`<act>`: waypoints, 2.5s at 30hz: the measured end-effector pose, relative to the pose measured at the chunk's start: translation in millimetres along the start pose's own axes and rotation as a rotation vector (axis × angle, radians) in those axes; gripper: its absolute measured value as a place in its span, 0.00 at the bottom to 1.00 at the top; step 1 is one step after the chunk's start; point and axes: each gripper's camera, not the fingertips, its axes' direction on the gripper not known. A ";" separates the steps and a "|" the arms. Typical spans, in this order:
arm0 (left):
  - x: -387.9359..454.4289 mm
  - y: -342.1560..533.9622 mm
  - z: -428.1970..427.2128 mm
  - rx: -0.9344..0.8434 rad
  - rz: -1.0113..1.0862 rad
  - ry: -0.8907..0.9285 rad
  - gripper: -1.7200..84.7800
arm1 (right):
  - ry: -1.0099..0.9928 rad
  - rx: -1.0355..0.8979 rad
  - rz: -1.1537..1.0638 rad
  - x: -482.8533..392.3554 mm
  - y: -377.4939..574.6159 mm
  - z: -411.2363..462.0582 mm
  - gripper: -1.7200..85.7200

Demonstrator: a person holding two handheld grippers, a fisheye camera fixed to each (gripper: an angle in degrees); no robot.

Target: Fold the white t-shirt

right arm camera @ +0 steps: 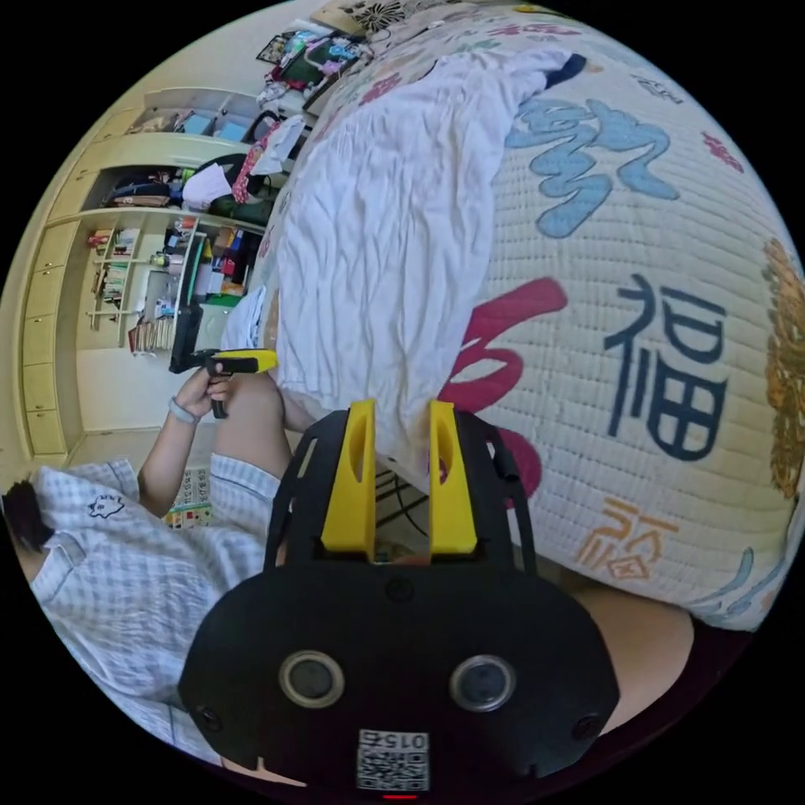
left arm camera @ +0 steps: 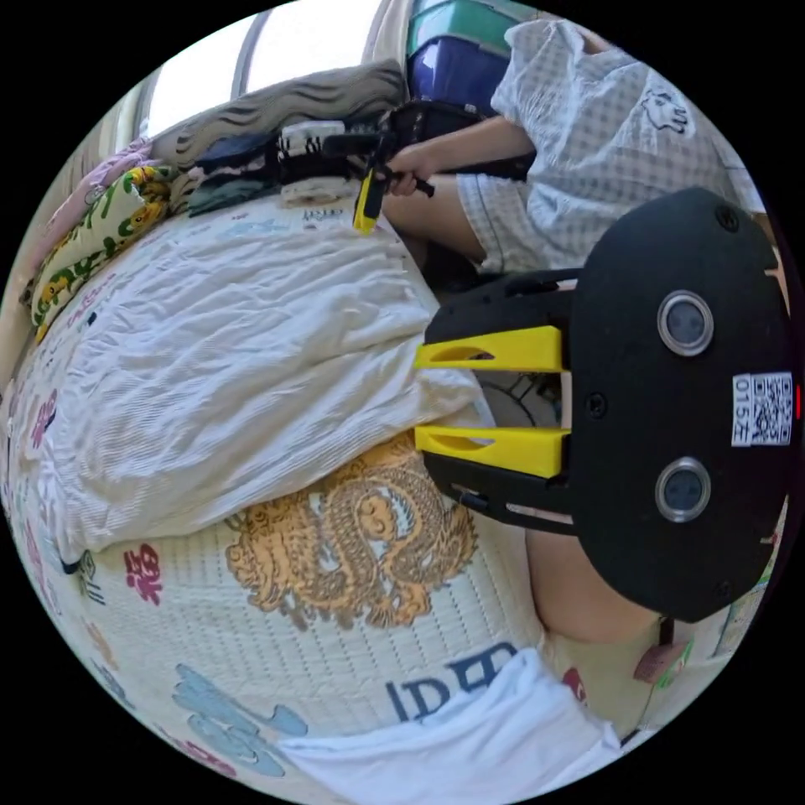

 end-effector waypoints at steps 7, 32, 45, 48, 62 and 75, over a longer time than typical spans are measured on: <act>25.4 -5.5 -28.8 0.013 0.085 -0.096 0.02 | 0.132 0.005 0.000 -5.3 -26.1 -24.2 0.02; 117.4 1.5 10.0 0.077 -0.031 -0.075 0.11 | 0.236 0.065 0.096 -28.5 -78.2 -15.3 0.10; 169.5 0.9 60.3 -0.088 0.000 -0.223 0.03 | 0.166 -0.222 0.128 -26.3 -150.5 54.0 0.02; 174.8 14.0 59.4 -0.122 0.019 -0.295 0.04 | 0.226 -0.262 0.150 -26.0 -151.7 63.5 0.02; 159.9 119.2 17.7 0.045 -0.143 -0.060 0.09 | 0.170 -0.193 0.221 -18.4 -131.9 75.4 0.02; 321.0 89.3 -148.4 0.645 0.263 0.016 0.10 | 0.369 0.643 -0.101 -83.0 -59.7 5.2 0.01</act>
